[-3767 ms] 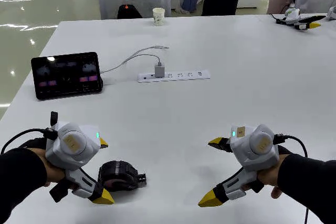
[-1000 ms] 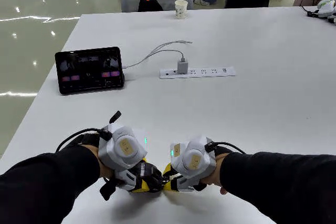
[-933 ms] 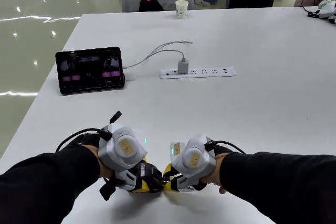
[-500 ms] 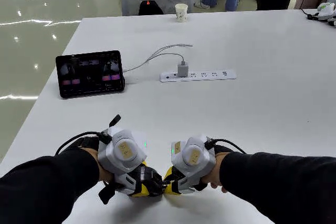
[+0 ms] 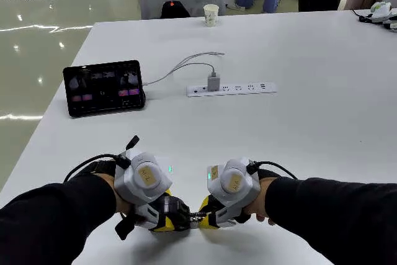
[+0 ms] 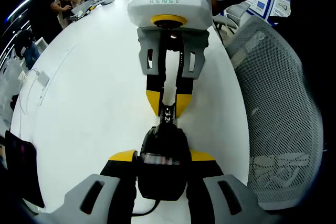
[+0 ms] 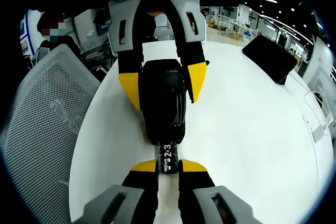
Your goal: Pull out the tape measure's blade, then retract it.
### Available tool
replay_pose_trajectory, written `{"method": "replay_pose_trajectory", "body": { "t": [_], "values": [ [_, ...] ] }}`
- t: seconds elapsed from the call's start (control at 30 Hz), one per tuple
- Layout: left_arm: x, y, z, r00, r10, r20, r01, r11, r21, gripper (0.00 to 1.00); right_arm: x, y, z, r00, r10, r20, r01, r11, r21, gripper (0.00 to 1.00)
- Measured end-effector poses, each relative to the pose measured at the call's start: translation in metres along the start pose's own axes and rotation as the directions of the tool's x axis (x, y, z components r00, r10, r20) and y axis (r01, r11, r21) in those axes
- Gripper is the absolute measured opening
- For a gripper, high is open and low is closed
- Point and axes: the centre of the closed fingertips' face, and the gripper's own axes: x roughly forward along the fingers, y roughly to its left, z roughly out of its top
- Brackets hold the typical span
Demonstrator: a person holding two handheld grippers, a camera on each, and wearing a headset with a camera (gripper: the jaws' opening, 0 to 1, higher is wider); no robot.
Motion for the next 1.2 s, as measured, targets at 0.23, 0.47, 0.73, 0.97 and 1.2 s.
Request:
{"method": "replay_pose_trajectory", "body": {
  "t": [0.23, 0.47, 0.73, 0.97, 1.2],
  "values": [
    [0.0, 0.001, 0.0, 1.0, 0.002, -0.002, -0.002, 1.0, -0.006, 0.31, -0.004, -0.002, -0.004, 1.0, -0.001, -0.007, 0.001, 1.0, 0.001, 0.11],
    [0.0, 0.001, 0.0, 1.0, 0.004, -0.004, -0.004, 1.0, -0.011, 0.31, -0.01, -0.003, -0.012, 0.9999, 0.002, -0.013, -0.002, 1.0, 0.004, 0.11],
    [0.0, 0.0, 0.0, 1.0, 0.004, -0.006, -0.004, 1.0, -0.013, 0.31, -0.015, -0.001, -0.019, 0.9998, -0.002, -0.018, 0.002, 1.0, 0.005, 0.11],
    [0.001, 0.0, 0.0, 1.0, 0.005, -0.006, -0.005, 1.0, -0.013, 0.31, -0.02, 0.0, -0.025, 0.9998, -0.003, -0.019, 0.003, 1.0, 0.007, 0.11],
    [0.001, -0.001, -0.001, 1.0, 0.005, -0.007, -0.005, 1.0, -0.013, 0.31, -0.024, 0.001, -0.031, 0.9997, -0.005, -0.022, 0.005, 1.0, 0.002, 0.11]
  ]
}}
